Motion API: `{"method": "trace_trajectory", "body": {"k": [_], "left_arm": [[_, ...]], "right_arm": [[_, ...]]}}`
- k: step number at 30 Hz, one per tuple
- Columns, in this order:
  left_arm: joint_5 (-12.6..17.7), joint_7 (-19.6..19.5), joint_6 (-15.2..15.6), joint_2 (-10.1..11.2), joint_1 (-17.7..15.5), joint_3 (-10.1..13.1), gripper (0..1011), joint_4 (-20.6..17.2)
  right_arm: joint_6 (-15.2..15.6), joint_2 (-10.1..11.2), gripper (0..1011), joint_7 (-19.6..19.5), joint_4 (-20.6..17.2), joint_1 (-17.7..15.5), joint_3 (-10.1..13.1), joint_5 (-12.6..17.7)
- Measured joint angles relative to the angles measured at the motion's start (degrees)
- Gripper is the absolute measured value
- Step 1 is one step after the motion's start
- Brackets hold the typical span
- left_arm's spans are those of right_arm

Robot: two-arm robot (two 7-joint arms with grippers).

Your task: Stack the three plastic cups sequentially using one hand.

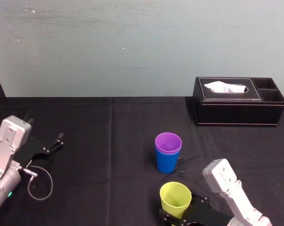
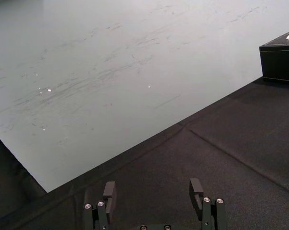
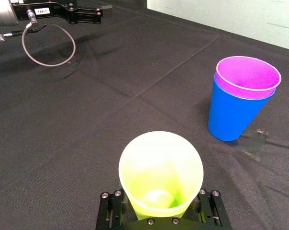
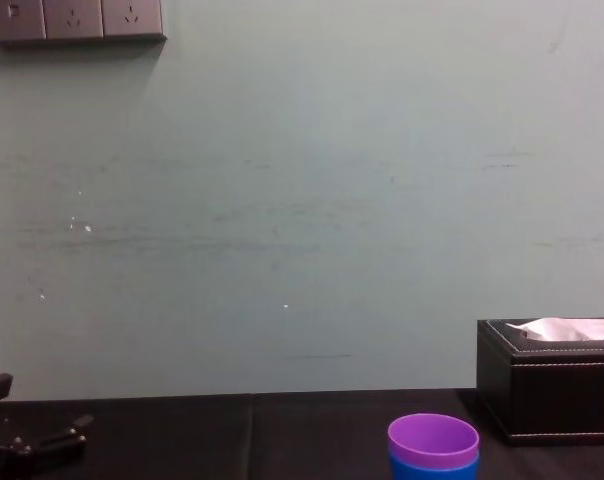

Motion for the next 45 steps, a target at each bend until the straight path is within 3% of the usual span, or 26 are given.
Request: {"method": "trace_trajectory", "body": {"k": [16, 22, 32, 45], "left_arm": [[0.0, 0.0, 0.0, 0.0, 0.0, 0.0, 1000, 0.0], [0.0, 0.0, 0.0, 0.0, 0.0, 0.0, 1000, 0.0], [0.0, 0.0, 0.0, 0.0, 0.0, 0.0, 1000, 0.0], [0.0, 0.0, 0.0, 0.0, 0.0, 0.0, 1001, 0.0]], "right_arm": [[1.24, -0.26, 715, 0.01, -2.14, 1.05, 1.48, 1.11], [3.16, -0.88, 715, 0.37, -2.78, 4.69, 2.16, 2.52], [5.72, -1.95, 715, 1.02, -1.66, 13.5, 0.95, 3.3], [7.82, -4.49, 715, 0.76, 5.36, 21.3, -0.46, 5.57]]}}
